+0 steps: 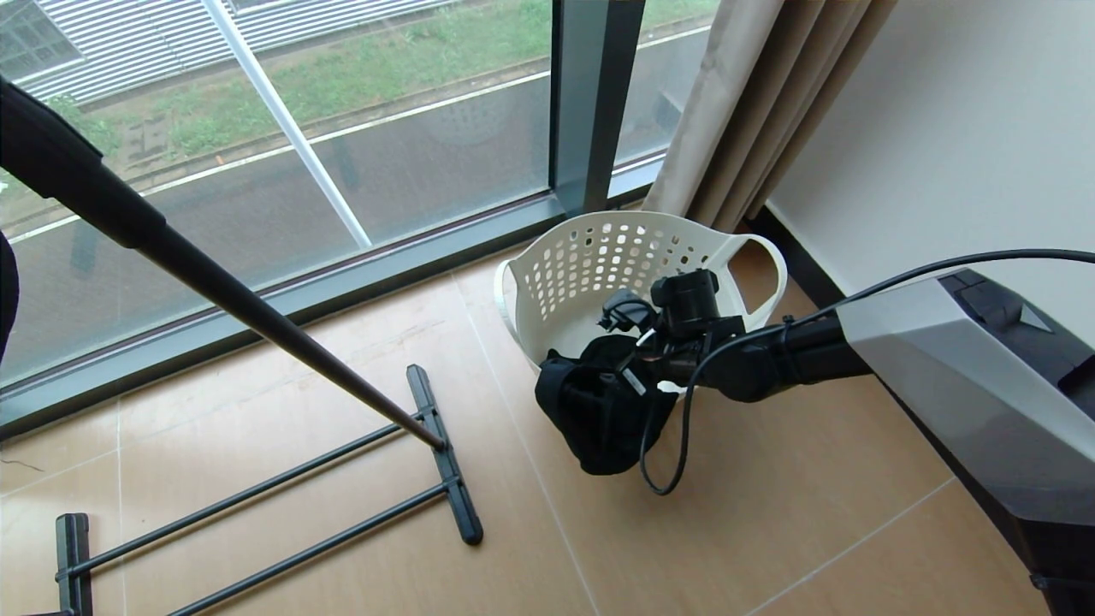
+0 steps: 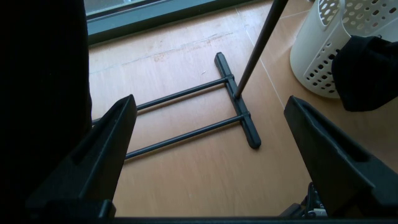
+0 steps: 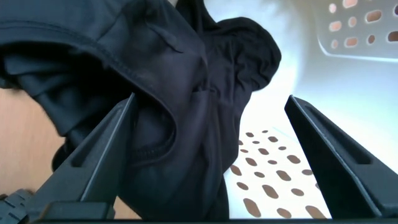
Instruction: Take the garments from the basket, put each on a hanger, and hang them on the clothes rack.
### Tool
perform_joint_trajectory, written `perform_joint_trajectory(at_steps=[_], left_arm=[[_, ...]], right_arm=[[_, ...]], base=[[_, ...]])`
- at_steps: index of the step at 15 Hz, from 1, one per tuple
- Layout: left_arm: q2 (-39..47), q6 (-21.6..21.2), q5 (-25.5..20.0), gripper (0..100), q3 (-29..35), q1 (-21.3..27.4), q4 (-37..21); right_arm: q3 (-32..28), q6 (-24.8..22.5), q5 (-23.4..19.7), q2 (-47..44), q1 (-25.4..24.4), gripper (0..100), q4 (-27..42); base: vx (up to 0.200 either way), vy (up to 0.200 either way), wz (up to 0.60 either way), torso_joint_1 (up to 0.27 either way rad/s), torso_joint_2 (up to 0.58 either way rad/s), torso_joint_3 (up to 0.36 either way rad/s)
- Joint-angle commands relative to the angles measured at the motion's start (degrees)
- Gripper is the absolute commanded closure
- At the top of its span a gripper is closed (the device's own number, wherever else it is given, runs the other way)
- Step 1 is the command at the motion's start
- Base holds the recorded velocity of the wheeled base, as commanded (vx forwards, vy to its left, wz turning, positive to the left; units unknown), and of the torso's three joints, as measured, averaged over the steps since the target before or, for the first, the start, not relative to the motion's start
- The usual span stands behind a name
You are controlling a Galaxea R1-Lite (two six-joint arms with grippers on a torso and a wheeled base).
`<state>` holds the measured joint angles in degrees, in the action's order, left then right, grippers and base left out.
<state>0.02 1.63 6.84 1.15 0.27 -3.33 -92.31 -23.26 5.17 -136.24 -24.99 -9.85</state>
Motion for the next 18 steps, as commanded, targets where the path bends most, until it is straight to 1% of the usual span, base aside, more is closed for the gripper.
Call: perform_joint_trajectory(at_steps=[1,4,5,7,18], left_arm=[[0.0,0.0,0.0,0,0.0,0.0,0.0],[0.0,0.0,0.0,0,0.0,0.0,0.0],[0.1,0.0,0.0,0,0.0,0.0,0.0],[0.0,0.0,0.0,0,0.0,0.0,0.0],[0.1,0.0,0.0,0,0.0,0.0,0.0]], right_arm=[[-0.9,0.0,0.0,-0.7,0.2,0,0.0],[-1.6,0.1,0.2,-1.7,0.2,0,-0.1],[-2.3,0.1,1.2,-2.1,0.3,0,-0.1],[-2.9,0.1,1.4,-2.8,0.3,0,-0.1],[-5.8,1.1,1.4,-5.4,0.6,0,0.0]], base=[[0.000,0.000,0.00,0.000,0.00,0.000],[0.000,0.000,0.00,0.000,0.00,0.000],[0.000,0.000,0.00,0.000,0.00,0.000],[0.000,0.000,0.00,0.000,0.00,0.000],[0.000,0.000,0.00,0.000,0.00,0.000]])
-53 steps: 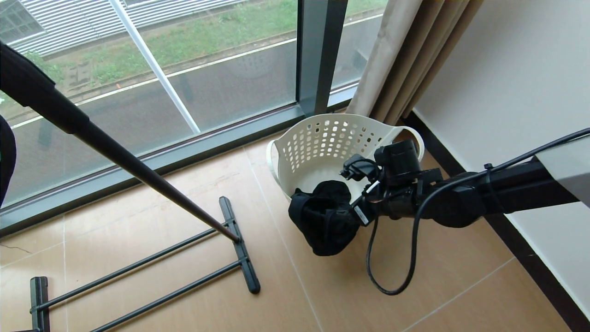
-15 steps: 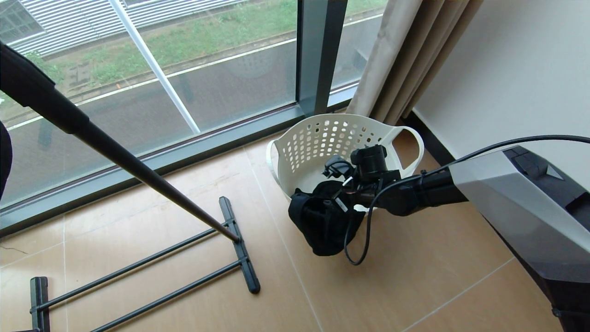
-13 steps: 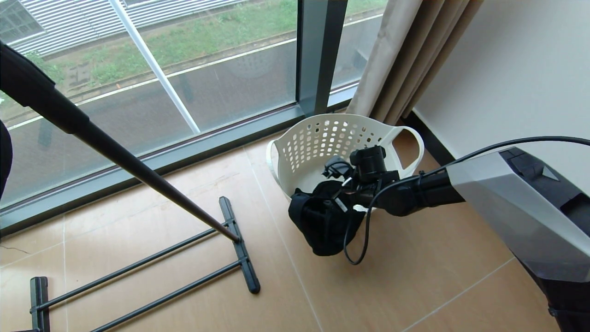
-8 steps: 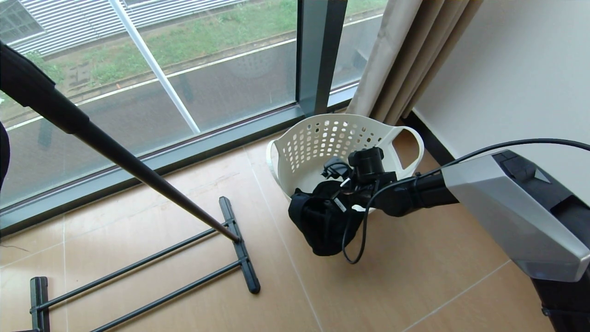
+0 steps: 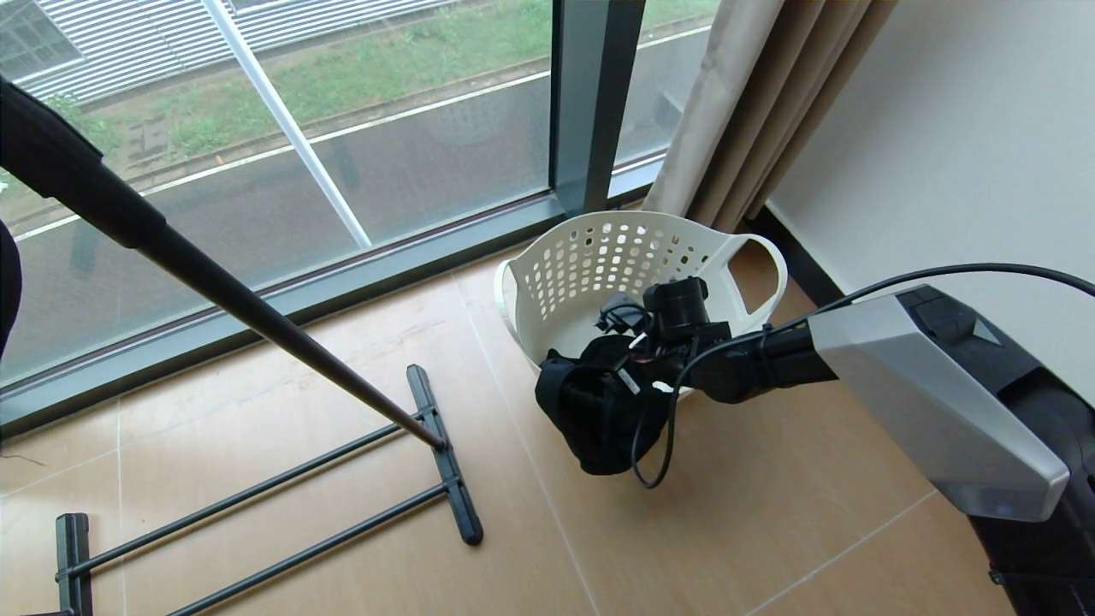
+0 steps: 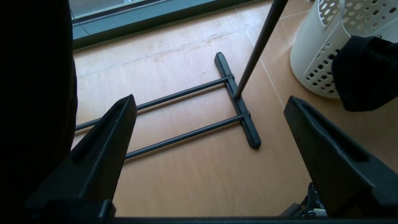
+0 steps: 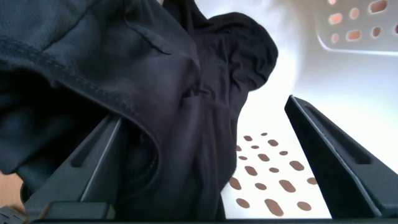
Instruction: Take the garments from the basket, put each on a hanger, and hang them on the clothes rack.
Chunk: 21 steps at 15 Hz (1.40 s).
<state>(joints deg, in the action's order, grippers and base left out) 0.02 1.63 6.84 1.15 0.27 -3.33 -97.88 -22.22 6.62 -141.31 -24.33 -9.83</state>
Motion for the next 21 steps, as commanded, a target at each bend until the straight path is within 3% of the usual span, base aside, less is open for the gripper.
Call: perform_joint_trajectory(at_steps=[1,3,4,12,16,19,21], left_arm=[[0.0,0.0,0.0,0,0.0,0.0,0.0],[0.0,0.0,0.0,0,0.0,0.0,0.0],[0.1,0.0,0.0,0,0.0,0.0,0.0],[0.1,0.0,0.0,0,0.0,0.0,0.0],[0.0,0.0,0.0,0,0.0,0.0,0.0],[0.0,0.0,0.0,0,0.0,0.0,0.0],[0.1,-0.2,0.2,0,-0.1,0.0,0.0]], right_arm=[[-0.3,0.1,0.0,-0.5,0.0,0,0.0],[-0.4,0.3,0.0,-0.6,0.0,0,0.0],[-0.4,0.3,0.0,-0.6,0.0,100,0.0],[0.9,1.7,-0.1,0.8,-0.1,100,-0.2],[9.0,1.7,-0.5,9.5,-0.8,100,-1.4],[19.9,1.6,-0.1,17.1,-4.1,100,-10.3],[24.0,1.6,-0.1,21.1,-6.4,100,-12.3]], base=[[0.000,0.000,0.00,0.000,0.00,0.000],[0.000,0.000,0.00,0.000,0.00,0.000],[0.000,0.000,0.00,0.000,0.00,0.000],[0.000,0.000,0.00,0.000,0.00,0.000],[0.000,0.000,0.00,0.000,0.00,0.000],[0.000,0.000,0.00,0.000,0.00,0.000],[0.000,0.000,0.00,0.000,0.00,0.000]])
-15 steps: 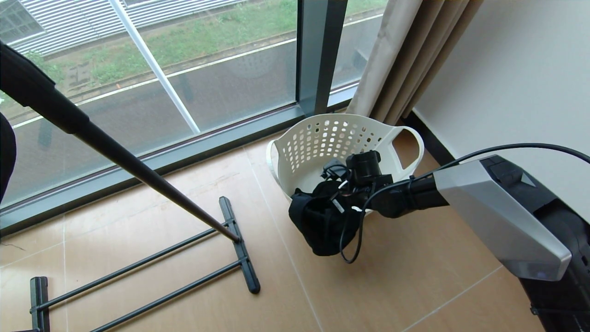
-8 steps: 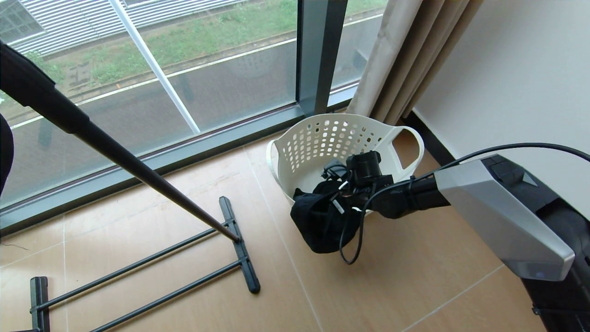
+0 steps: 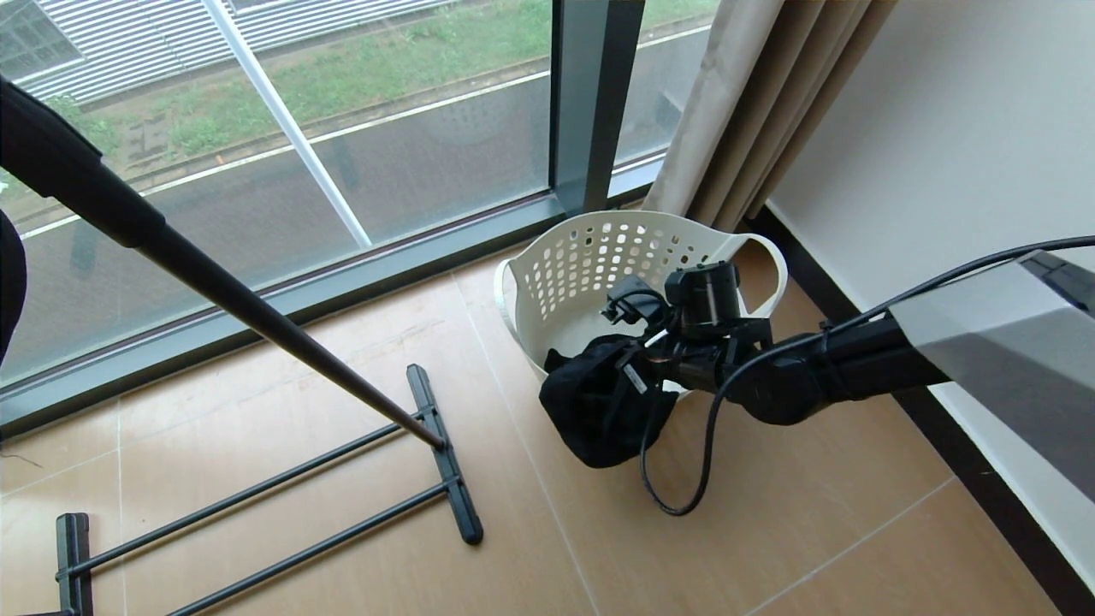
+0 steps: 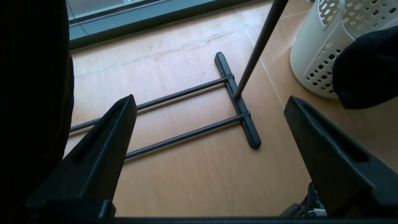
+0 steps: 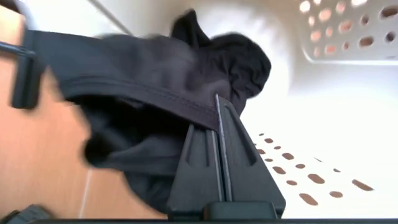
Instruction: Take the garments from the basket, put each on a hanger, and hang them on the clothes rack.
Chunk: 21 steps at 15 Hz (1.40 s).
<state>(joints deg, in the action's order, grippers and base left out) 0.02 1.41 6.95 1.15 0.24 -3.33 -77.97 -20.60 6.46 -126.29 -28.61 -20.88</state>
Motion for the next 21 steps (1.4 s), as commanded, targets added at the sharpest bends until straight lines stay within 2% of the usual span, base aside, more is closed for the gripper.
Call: perform_joint_trajectory(at_steps=[1,8,13,17,21], left_arm=[[0.1,0.0,0.3,0,-0.1,0.0,0.0],[0.1,0.2,-0.2,0,-0.1,0.0,0.0],[0.0,0.1,-0.2,0,0.0,0.0,0.0],[0.0,0.2,-0.3,0,0.0,0.0,-0.1],[0.0,0.3,-0.3,0,0.0,0.0,-0.1]], right_arm=[[5.9,-0.1,0.1,8.2,-2.8,100,-2.0],[15.5,-0.3,0.2,16.9,-6.6,100,-7.4],[17.8,-0.3,0.2,21.0,-7.6,100,-7.6],[20.1,-0.8,0.2,21.8,-8.5,100,-11.3],[20.3,-1.3,0.3,21.8,-8.7,100,-11.5]], base=[[0.000,0.000,0.00,0.000,0.00,0.000],[0.000,0.000,0.00,0.000,0.00,0.000],[0.000,0.000,0.00,0.000,0.00,0.000],[0.000,0.000,0.00,0.006,0.00,0.152],[0.000,0.000,0.00,0.001,0.00,0.196]])
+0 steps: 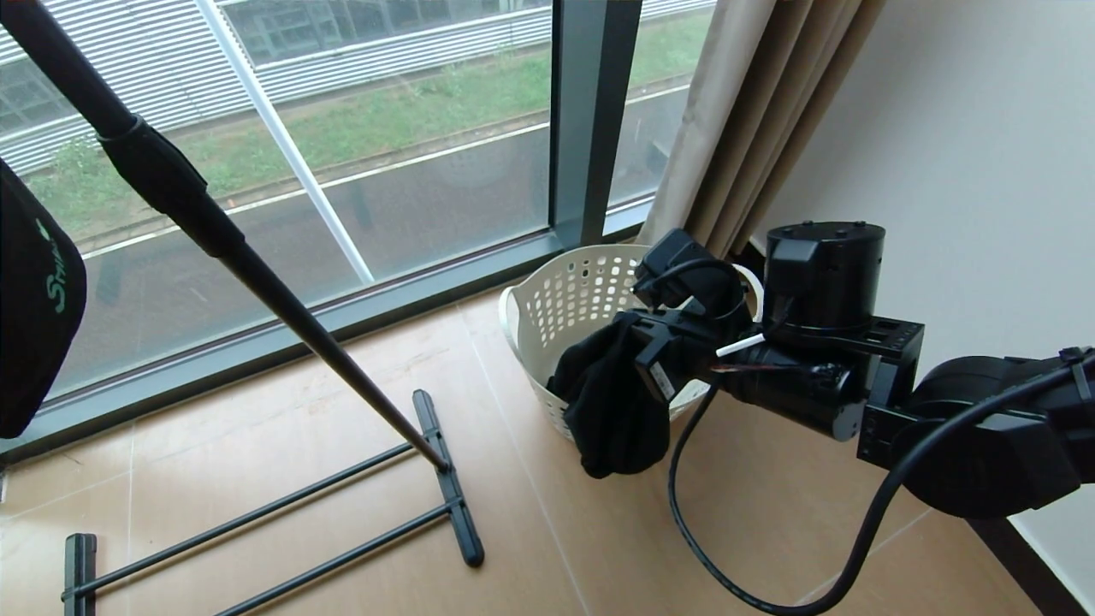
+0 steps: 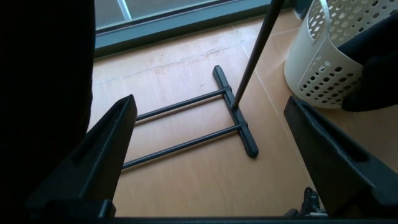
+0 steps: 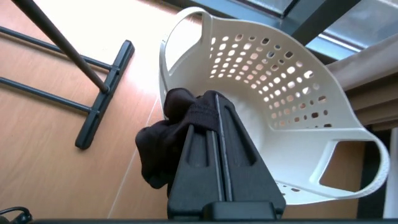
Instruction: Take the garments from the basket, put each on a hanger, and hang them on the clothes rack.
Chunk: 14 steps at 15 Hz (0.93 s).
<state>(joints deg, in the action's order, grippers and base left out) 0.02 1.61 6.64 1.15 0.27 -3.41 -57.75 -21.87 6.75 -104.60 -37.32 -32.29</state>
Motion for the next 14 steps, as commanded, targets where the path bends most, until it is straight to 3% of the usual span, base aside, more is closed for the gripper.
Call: perform_joint_trajectory(at_steps=[1,14], left_arm=[[0.1,0.1,0.0,0,0.0,0.0,0.0],[0.0,0.1,0.0,0,0.0,0.0,0.0]], right_arm=[[0.1,0.0,0.0,0.1,0.0,100,-0.1],[0.3,0.1,0.0,-0.2,0.0,100,-0.1]], base=[[0.000,0.000,0.00,-0.002,0.00,0.203],[0.000,0.000,0.00,-0.001,0.00,0.200]])
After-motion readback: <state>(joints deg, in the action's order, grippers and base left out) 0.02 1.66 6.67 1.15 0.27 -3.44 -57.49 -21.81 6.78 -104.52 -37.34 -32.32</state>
